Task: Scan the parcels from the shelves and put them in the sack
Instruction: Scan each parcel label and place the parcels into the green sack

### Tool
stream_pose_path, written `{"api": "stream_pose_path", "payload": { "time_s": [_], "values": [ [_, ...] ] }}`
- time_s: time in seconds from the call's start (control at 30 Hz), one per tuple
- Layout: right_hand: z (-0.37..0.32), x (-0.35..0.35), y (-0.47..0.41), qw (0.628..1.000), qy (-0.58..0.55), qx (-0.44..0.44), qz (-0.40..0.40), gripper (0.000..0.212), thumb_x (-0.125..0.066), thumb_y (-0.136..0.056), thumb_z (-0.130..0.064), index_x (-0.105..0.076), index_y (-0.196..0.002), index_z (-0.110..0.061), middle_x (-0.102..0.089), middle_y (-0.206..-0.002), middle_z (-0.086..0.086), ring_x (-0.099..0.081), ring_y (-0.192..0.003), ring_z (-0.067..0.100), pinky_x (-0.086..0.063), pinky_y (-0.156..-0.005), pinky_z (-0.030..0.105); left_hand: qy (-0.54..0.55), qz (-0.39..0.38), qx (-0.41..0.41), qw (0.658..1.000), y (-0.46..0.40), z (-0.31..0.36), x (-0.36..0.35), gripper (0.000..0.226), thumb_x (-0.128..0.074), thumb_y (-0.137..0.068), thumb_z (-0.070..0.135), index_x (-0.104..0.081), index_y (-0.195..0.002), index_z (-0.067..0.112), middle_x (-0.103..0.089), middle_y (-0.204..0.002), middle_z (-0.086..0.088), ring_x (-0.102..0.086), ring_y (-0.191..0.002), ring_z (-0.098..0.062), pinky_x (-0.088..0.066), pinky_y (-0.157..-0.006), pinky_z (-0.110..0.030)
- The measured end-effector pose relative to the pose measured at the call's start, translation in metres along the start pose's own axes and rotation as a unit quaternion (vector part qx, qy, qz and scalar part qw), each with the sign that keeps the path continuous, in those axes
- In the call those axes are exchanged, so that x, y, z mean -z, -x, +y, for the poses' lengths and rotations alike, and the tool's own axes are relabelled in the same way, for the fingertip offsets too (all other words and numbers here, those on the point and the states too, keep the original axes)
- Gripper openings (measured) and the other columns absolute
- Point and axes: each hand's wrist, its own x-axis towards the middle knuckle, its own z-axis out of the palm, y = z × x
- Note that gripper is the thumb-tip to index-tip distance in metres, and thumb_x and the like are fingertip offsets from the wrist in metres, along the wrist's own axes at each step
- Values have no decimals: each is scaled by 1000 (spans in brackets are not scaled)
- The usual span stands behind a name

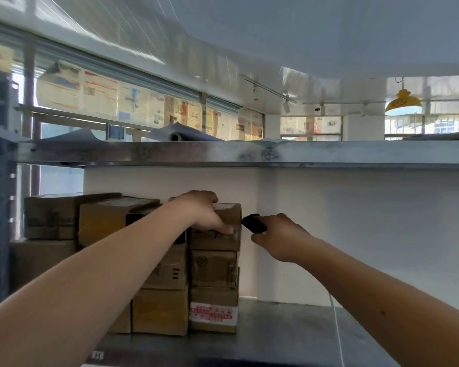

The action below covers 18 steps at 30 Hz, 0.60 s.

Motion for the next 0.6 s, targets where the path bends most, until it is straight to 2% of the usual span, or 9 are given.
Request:
{"api": "stream_pose_path", "payload": {
  "time_s": [0.07, 0.13, 0.27, 0.37, 0.43, 0.53, 0.6],
  "values": [
    [4, 2, 1, 1000, -17, -6, 9, 50, -56, -100, -49, -53, -144, -25, -57, -124, 6, -64, -94, 24, -53, -75, 30, 8, 28, -4, 1000, -1, 0, -1, 117, -77, -62, 83, -39, -158, 29, -47, -157, 3, -50, -136, -25, -47, -108, -44],
    [8, 4, 5, 999, -37, -14, 15, 47, -56, -99, -49, -56, -140, -24, -58, -122, 6, -64, -95, 24, -55, -79, 31, 29, 55, -13, 998, -2, 2, -1, 117, -75, -59, 86, -44, -156, 27, -49, -155, 3, -51, -136, -24, -47, -104, -38],
    [20, 12, 18, 997, -69, -17, 35, 40, -58, -99, -47, -60, -133, -27, -61, -113, 8, -64, -86, 24, -45, -63, 28, 73, 119, -55, 989, 3, 14, -6, 120, -70, -45, 91, -58, -144, 25, -61, -139, 6, -57, -124, -19, -45, -88, -30],
    [31, 18, 33, 995, -80, -34, 55, 37, -57, -99, -47, -59, -131, -27, -58, -102, 8, -58, -73, 22, -36, -54, 26, 125, 179, -117, 969, 5, 29, -14, 93, -76, -43, 81, -72, -119, 27, -70, -113, 11, -65, -107, -16, -53, -82, -30],
    [41, 21, 45, 993, -79, -52, 65, 36, -56, -100, -46, -59, -130, -27, -58, -100, 8, -58, -72, 23, -34, -53, 27, 185, 186, -146, 954, 5, 41, -22, 82, -89, -46, 68, -75, -118, 31, -72, -107, 12, -67, -99, -11, -56, -79, -27],
    [58, 28, 70, 992, -65, -78, 68, 31, -58, -99, -45, -60, -127, -32, -60, -102, 8, -61, -73, 24, -35, -52, 27, 273, 164, -172, 932, 5, 60, -45, 89, -96, -54, 58, -67, -134, 31, -62, -117, 14, -60, -97, 0, -46, -72, -6],
    [71, 30, 91, 993, -55, -86, 64, 35, -59, -98, -44, -59, -132, -39, -61, -103, 6, -61, -72, 22, -36, -53, 27, 348, 139, -185, 908, 4, 76, -65, 79, -92, -62, 59, -68, -132, 32, -55, -126, 11, -60, -104, -3, -50, -81, -9]
  ]
}}
